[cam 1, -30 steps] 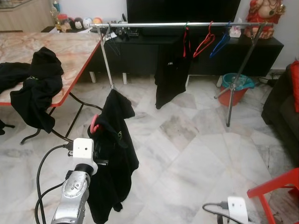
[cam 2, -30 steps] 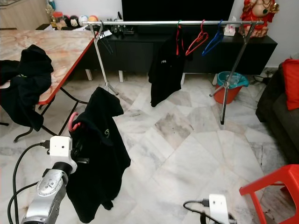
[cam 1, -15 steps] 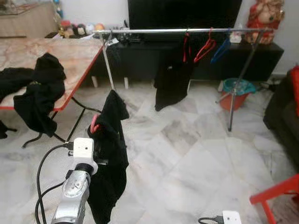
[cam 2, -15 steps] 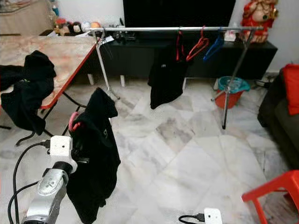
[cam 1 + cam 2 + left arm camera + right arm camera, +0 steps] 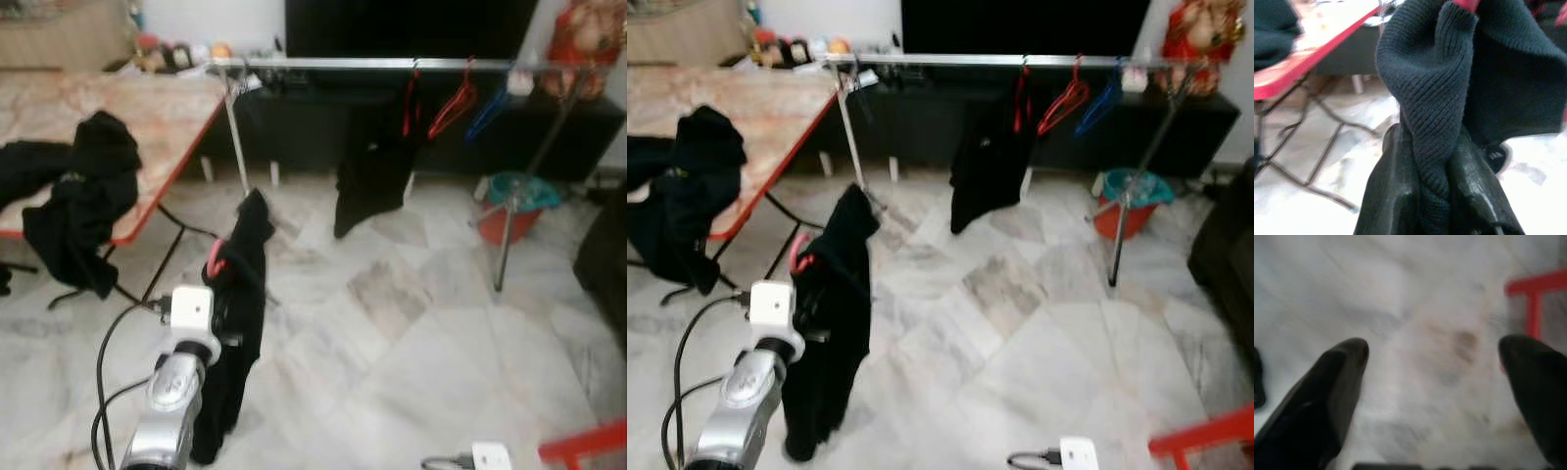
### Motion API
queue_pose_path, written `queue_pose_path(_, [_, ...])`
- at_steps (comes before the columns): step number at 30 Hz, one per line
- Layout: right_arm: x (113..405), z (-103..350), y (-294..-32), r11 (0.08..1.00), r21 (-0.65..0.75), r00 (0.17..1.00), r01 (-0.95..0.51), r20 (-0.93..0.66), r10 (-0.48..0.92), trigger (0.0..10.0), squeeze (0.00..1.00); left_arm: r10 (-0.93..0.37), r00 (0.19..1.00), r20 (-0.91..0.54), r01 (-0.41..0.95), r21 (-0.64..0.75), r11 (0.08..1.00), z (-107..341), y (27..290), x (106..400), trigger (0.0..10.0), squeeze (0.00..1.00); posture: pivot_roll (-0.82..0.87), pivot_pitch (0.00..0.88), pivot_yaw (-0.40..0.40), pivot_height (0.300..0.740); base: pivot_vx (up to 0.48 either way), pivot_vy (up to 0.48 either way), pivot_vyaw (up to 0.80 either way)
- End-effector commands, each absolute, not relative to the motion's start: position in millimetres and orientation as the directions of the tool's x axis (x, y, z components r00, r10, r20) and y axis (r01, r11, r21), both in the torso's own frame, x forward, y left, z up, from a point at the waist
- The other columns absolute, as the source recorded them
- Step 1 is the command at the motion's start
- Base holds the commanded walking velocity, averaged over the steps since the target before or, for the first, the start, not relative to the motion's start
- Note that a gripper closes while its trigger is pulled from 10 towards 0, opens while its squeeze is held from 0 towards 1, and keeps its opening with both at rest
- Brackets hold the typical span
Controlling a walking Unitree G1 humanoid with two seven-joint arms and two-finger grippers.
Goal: Hang hanger
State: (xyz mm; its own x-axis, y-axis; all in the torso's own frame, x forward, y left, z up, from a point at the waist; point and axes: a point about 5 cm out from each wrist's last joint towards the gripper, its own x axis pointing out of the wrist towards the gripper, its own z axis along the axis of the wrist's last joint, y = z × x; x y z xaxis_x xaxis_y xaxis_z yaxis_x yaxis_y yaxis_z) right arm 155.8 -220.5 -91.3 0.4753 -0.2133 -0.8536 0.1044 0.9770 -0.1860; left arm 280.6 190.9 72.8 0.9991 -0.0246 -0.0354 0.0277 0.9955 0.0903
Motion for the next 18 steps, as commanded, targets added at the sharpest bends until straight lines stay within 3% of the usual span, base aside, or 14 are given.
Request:
queue_pose_path(1, [145.5,-94.5,-224.6,0.975,-0.193,0.448,0.111,-0.866,-0.223,10.0,0.0,-0.039,0.999,0.023,0.037,0.078,0.996,84.8,184.6,285.9,10.0,0.0,0.11,0.0,-0.001,0.732,0.322,0.0,0.0])
queue_pose_path(9, [144.4,-95.1,-224.3,0.975,-0.201,0.436,0.091,-0.872,-0.221,10.0,0.0,-0.049,0.999,0.022,0.047,0.076,0.996,84.7,181.6,286.7,10.0,0.0,0.11,0.0,0.0,0.732,0.322,0.0,-0.66])
queue_pose_path(18, [145.4,-94.7,-223.8,0.976,-0.193,0.449,0.103,-0.866,-0.219,10.0,0.0,-0.055,0.998,0.021,0.053,0.074,0.996,84.7,179.4,286.9,10.0,0.0,0.11,0.0,-0.001,0.732,0.323,0.0,0.0])
